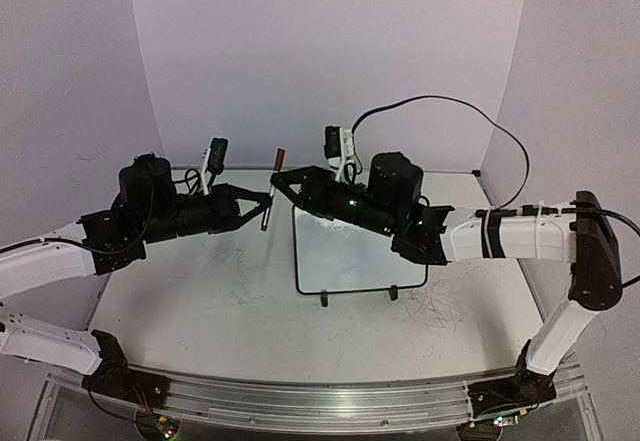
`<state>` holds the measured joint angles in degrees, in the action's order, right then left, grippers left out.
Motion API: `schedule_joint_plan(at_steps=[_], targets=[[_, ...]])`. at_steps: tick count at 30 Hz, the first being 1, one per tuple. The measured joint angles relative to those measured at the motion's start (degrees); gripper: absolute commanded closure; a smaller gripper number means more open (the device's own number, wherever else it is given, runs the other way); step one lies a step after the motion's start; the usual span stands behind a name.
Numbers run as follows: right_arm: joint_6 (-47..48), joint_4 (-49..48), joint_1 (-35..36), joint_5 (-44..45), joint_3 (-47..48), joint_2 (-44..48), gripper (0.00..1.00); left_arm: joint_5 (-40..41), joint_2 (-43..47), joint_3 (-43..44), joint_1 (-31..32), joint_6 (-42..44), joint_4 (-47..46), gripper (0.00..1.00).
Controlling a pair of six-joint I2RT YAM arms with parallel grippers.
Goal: Write a sentence on the whiteboard
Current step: Pass from the left arm to the right, then pass from the right arm to the left
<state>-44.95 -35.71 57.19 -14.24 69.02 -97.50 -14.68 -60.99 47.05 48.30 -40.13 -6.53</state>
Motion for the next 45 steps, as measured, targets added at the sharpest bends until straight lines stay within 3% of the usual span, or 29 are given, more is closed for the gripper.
schedule_joint_plan(at_steps=[10,12,15,17,23,28,32,41,45], targets=[[-1.59,-3.49,-0.2,-1.17,-0.52,0.01,0.98,2.35,-0.94,0.33,2.4,0.81,-1.57,0.97],[-1.85,-4.61,-0.25,-1.27,-1.2,0.12,1.0,2.53,-0.97,0.35,2.47,1.1,-1.52,0.88],[-1.45,-5.9,-0.42,-1.32,-2.79,0.75,1.0,2.5,-1.21,0.35,2.77,1.16,-1.44,0.53],[-0.34,-6.14,-0.64,-1.62,-4.2,1.6,1.0,2.57,-1.33,0.35,2.77,1.13,-1.48,0.36],[7.51,-3.58,-2.3,-2.23,-8.78,5.59,1.0,2.32,-1.31,0.39,2.7,1.16,-1.34,0.18],[18.59,3.9,-3.06,-7.34,-8.66,7.92,1.0,0.03,-2.42,2.32,2.7,0.98,0.19,0.21],[24.29,9.12,-2.99,-13.67,-8.64,8.03,1.0,-3.97,-6.01,5.96,2.7,1.41,0.55,0.33],[27.1,11.94,-3.1,-25.62,-8.64,8.03,1.0,-11.36,-7.41,6.34,2.7,4.68,1.12,0.59],[27.36,12.41,-3.87,-30.54,-8.68,8.03,1.0,-13.7,-7.37,6.34,2.7,5.72,1.14,0.63]])
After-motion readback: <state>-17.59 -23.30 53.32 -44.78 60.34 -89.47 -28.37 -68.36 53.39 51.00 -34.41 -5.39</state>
